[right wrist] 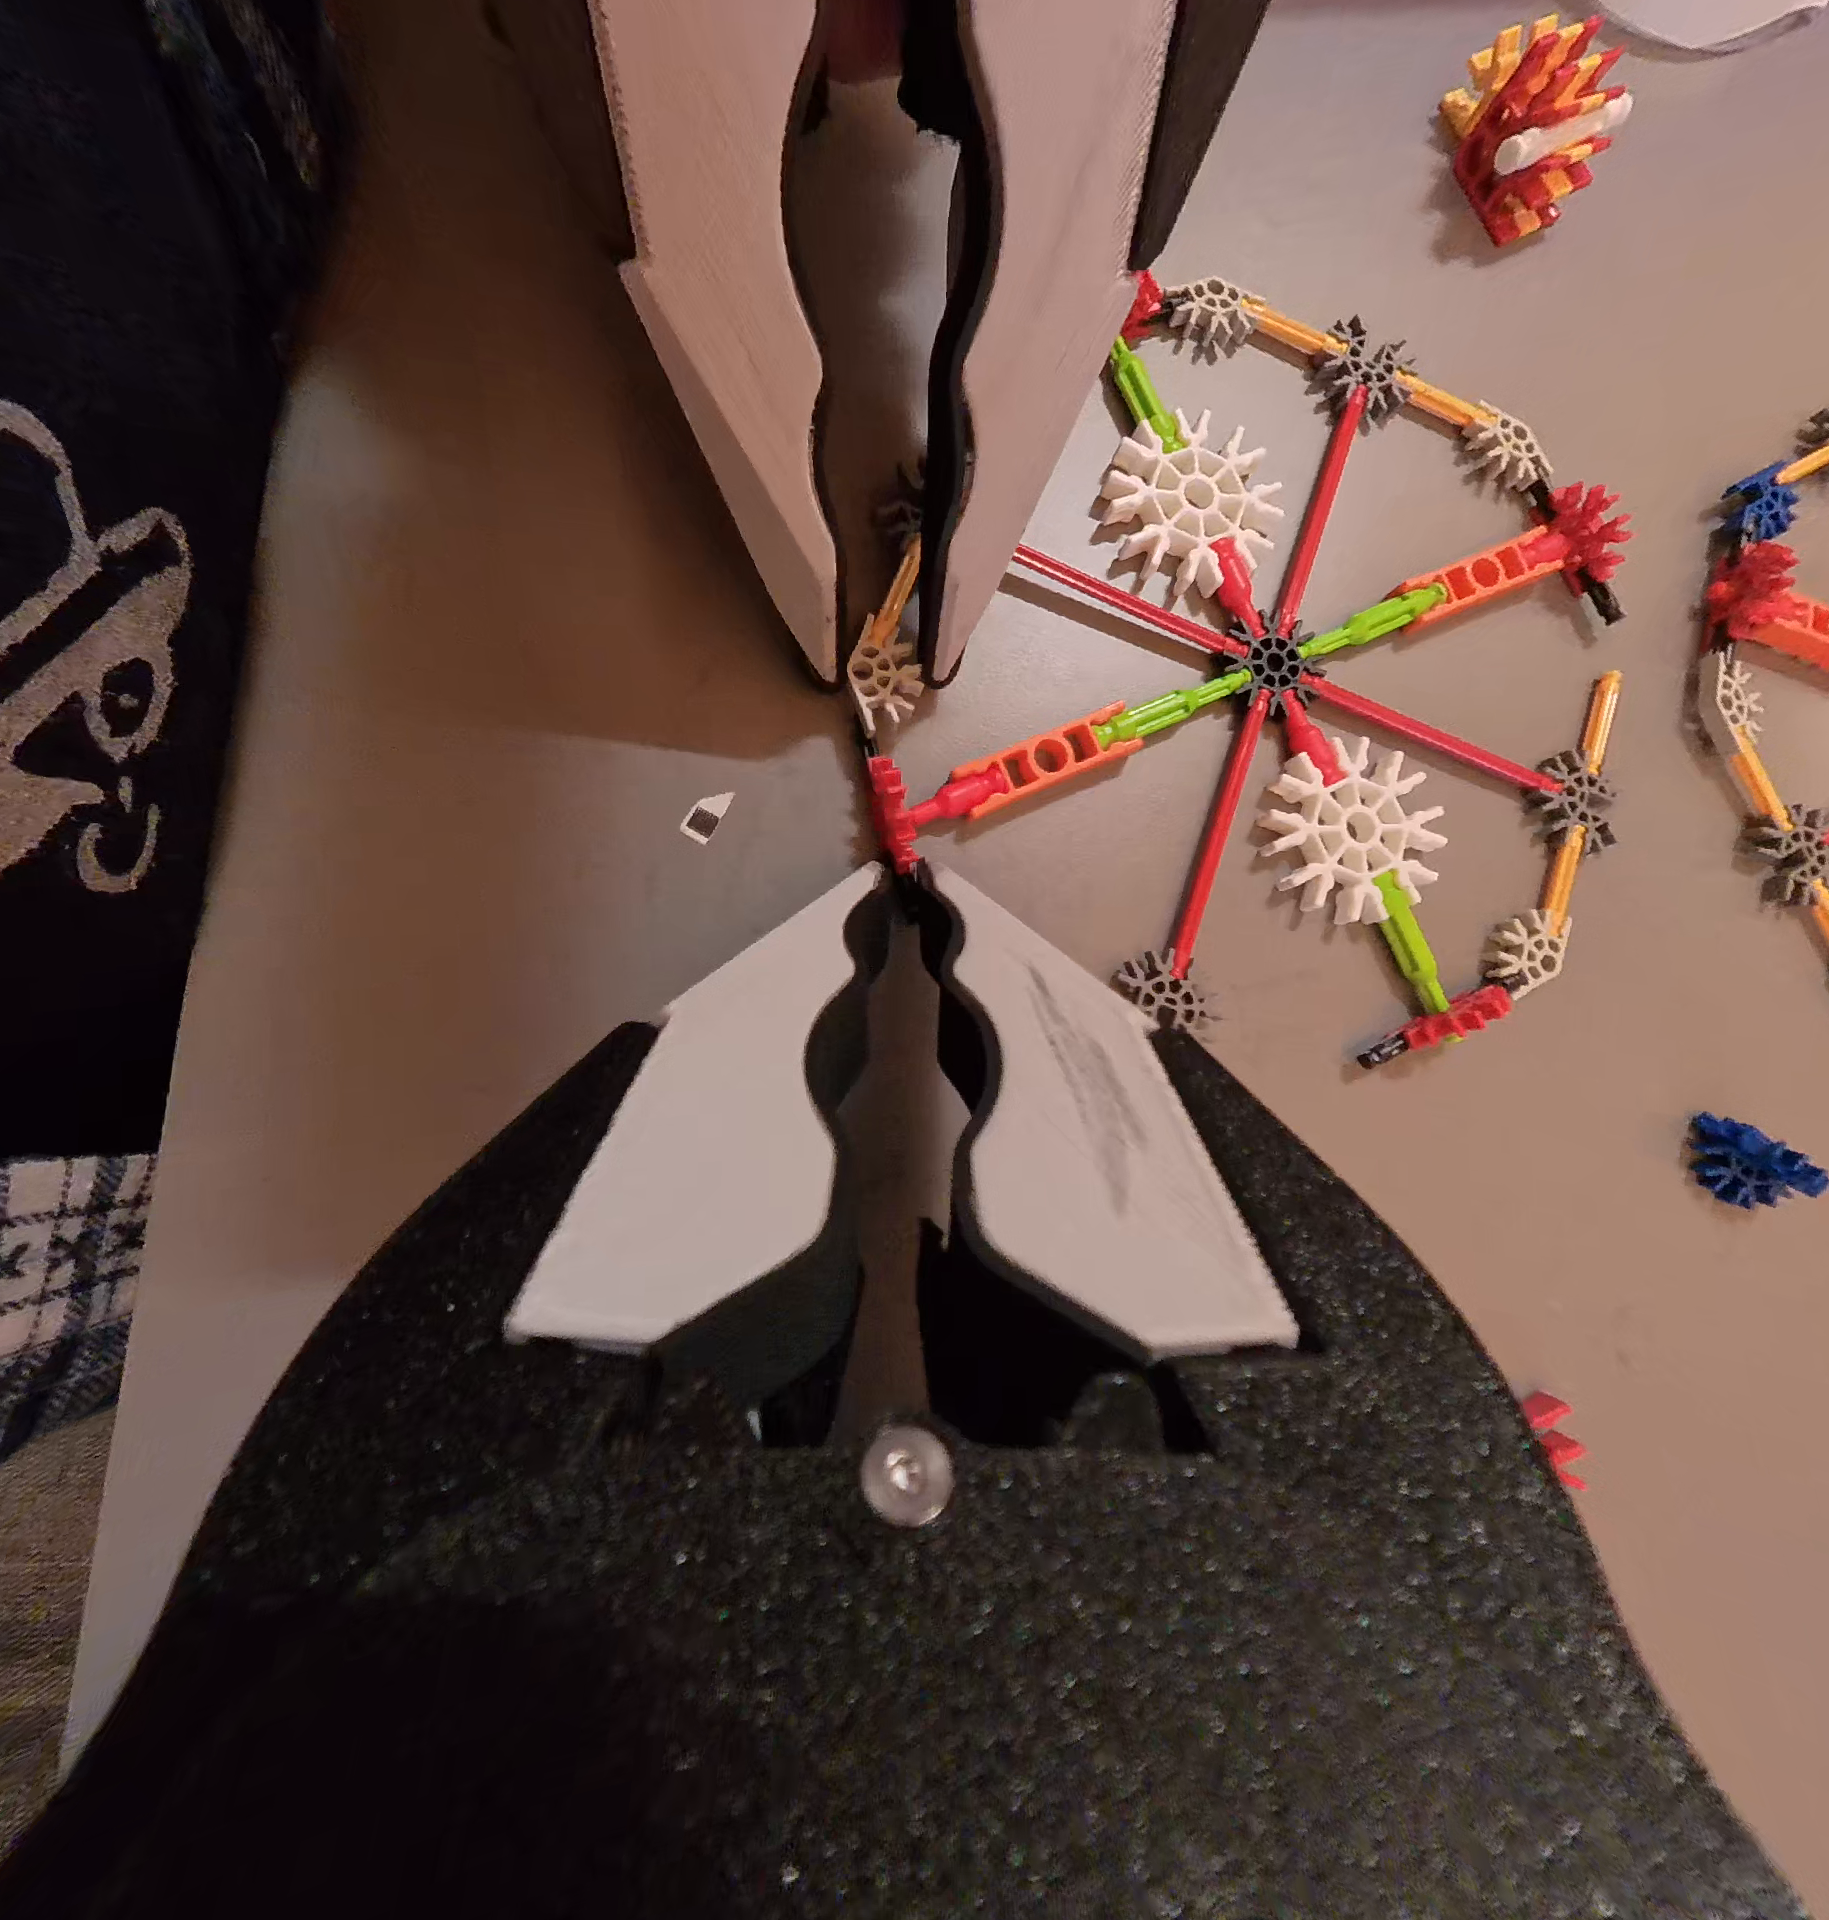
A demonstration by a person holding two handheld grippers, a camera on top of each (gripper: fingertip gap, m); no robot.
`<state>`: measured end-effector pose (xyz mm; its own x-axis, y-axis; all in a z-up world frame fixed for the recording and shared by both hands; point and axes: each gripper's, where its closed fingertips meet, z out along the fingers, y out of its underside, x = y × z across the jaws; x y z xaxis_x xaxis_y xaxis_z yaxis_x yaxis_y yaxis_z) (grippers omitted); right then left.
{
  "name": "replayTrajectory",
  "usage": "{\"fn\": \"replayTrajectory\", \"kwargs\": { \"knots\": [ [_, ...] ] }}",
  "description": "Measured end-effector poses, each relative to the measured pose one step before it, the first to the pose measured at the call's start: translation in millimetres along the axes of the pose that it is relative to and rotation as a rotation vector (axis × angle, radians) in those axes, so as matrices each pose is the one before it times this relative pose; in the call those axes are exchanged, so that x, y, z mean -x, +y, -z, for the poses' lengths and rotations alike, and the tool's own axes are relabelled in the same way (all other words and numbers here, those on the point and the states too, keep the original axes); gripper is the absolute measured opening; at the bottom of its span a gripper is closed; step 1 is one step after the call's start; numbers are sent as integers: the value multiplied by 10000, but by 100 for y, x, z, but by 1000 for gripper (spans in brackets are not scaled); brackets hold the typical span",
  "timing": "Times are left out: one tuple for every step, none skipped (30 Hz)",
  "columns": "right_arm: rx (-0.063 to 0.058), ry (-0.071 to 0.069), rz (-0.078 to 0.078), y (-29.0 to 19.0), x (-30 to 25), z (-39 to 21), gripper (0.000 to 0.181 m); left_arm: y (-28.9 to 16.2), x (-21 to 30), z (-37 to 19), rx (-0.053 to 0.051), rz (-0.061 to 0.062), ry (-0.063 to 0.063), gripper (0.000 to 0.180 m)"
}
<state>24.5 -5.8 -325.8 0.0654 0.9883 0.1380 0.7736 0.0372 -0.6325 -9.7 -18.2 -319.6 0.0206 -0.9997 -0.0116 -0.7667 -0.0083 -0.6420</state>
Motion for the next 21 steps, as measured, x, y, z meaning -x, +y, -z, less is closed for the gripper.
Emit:
{"fn": "replayTrajectory", "kwargs": {
  "knots": [
    [0, 92, 109, -10, -53, -5, 3, 30, 13, 49, 3, 0, 6, 12],
    [-1, 109, 142, -23, -51, -2, 3, 20, -48, 40, 7, -20, 38, 12],
    [-8, 79, 128, -42, -17, -15, 3, -11, -64, 38, -16, -19, 42, 12],
    [-18, 38, 117, -61, 34, -1, 3, 0, -31, 17, -6, -20, 11, 12],
    [-9, 57, 144, -62, -9, -15, 2, 51, -47, 7, 22, -46, 14, 12],
    [14, 58, 159, -36, -9, -23, 3, 86, -42, -16, 50, -57, 16, 12],
    [21, 36, 130, -16, -4, -34, 3, 59, -10, -13, 24, -42, -8, 12],
    [4, 27, 100, -35, -13, -40, 3, 28, -52, -18, 7, -14, 30, 12],
    [-10, 50, 99, -43, -58, -18, 3, 18, -96, -10, -2, -40, 53, 12],
    [-11, 50, 111, -42, -38, -5, 2, -16, -61, -12, 1, -48, 25, 12],
    [-2, 39, 95, -10, -49, -8, 2, 15, -73, -29, 9, -30, 32, 12],
    [7, 3, 40, 13, -25, -30, 2, -14, -122, -20, -8, -34, 62, 12],
    [-11, -42, 40, -6, 46, -21, 2, -15, -46, -10, -4, -20, 8, 12],
    [-22, -24, 67, -16, 27, -2, 2, -9, 9, 4, 4, -15, -6, 12],
    [-7, -6, 43, 19, -19, 6, 2, 26, 22, 2, 14, -5, -13, 12],
    [-12, -12, 0, 6, -21, -4, 2, 13, 15, 6, 8, -1, 4, 12],
    [-24, -27, 0, -3, 0, -6, 2, 3, -16, 13, 7, 0, 11, 12],
    [-22, -32, 5, 12, 16, -3, 2, 14, -19, -6, 11, -20, 2, 12],
    [-21, -41, 5, -5, 13, 4, 2, 5, -14, 9, 20, -31, -3, 12],
    [-31, -66, -34, -31, 31, -1, 2, 10, -42, 0, 19, -31, 18, 12],
    [-50, -65, -66, -72, 23, 18, 2, 10, -14, -11, 14, -14, 3, 12]
  ]
}}
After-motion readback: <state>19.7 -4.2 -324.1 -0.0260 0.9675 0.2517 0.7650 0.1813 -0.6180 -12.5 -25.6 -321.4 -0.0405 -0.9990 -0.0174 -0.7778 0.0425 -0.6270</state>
